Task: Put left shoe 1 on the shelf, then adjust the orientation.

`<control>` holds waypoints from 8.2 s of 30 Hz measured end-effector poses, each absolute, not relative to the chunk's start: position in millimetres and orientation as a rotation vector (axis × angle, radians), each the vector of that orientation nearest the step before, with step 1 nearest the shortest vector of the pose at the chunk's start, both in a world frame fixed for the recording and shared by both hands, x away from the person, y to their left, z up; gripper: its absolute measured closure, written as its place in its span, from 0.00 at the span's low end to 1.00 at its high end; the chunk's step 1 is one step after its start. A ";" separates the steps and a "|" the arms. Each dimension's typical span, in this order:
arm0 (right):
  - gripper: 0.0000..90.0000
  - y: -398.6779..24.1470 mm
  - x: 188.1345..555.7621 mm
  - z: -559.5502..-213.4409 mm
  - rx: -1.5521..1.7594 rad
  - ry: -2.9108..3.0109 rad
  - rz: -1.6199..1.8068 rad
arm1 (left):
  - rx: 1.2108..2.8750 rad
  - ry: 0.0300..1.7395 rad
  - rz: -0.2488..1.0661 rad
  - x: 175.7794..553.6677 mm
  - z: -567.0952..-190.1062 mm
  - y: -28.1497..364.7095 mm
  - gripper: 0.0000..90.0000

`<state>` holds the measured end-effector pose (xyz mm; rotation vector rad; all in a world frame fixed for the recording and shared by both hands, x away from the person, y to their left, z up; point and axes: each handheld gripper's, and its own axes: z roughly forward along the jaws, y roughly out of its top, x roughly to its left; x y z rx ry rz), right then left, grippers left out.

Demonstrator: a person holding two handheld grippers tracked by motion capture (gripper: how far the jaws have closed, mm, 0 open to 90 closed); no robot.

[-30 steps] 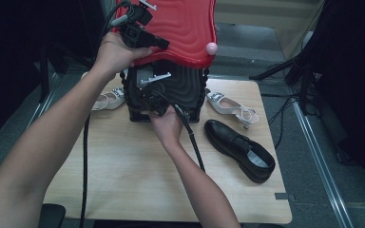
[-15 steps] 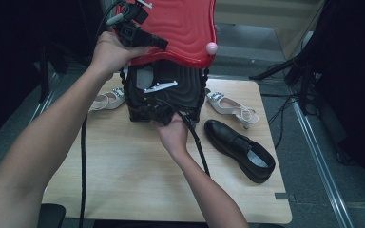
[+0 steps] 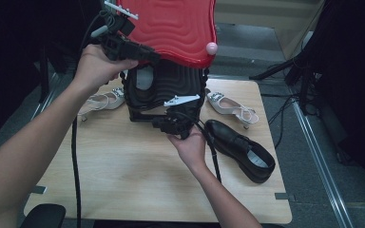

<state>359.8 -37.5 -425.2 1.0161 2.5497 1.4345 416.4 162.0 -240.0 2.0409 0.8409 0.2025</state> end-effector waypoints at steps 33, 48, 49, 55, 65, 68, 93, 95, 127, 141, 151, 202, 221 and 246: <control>0.70 -125.2 325.3 -441.9 0.937 2.537 1.426 | 2.069 0.869 0.179 362.7 -342.6 177.8 0.57; 0.60 -159.1 316.0 -454.1 1.022 2.493 1.427 | 2.103 0.905 0.113 343.5 -396.1 184.3 0.56; 0.60 -161.7 315.5 -454.9 1.035 2.499 1.410 | 2.102 0.906 0.102 342.2 -400.5 184.5 0.56; 0.60 -176.6 309.3 -457.7 1.044 2.483 1.401 | 2.110 0.917 0.059 336.2 -425.5 187.8 0.56; 0.60 -198.4 299.5 -459.7 1.058 2.467 1.377 | 2.127 0.936 0.053 320.3 -446.5 192.1 0.56; 0.61 -204.2 298.0 -462.9 1.087 2.476 1.351 | 2.117 0.938 0.055 315.6 -451.3 192.1 0.56; 0.62 -249.7 288.2 -465.0 1.272 2.371 1.270 | 2.149 0.892 -0.013 323.1 -471.1 180.2 0.55; 0.62 -257.2 287.2 -465.4 1.299 2.358 1.264 | 2.144 0.897 -0.027 324.8 -472.1 179.7 0.55; 0.66 -281.8 296.4 -470.0 1.447 2.322 1.078 | 2.160 0.891 -0.044 331.7 -474.5 175.9 0.54; 0.79 -261.9 318.6 -481.0 1.512 2.392 0.970 | 2.124 0.927 -0.033 323.1 -473.0 191.7 0.55; 0.92 -268.3 319.5 -474.1 1.633 2.422 1.067 | 2.105 0.950 -0.024 321.6 -472.8 200.3 0.57; 0.87 -72.0 335.5 -474.9 1.128 2.762 1.077 | 2.031 1.062 0.059 295.2 -480.9 224.6 0.52; 0.86 -114.4 323.5 -454.8 1.078 2.711 1.241 | 2.050 1.035 0.067 300.3 -484.0 217.2 0.54; 0.97 -170.5 352.8 -470.8 1.226 2.496 1.214 | 2.100 0.914 0.055 315.8 -496.3 155.8 0.96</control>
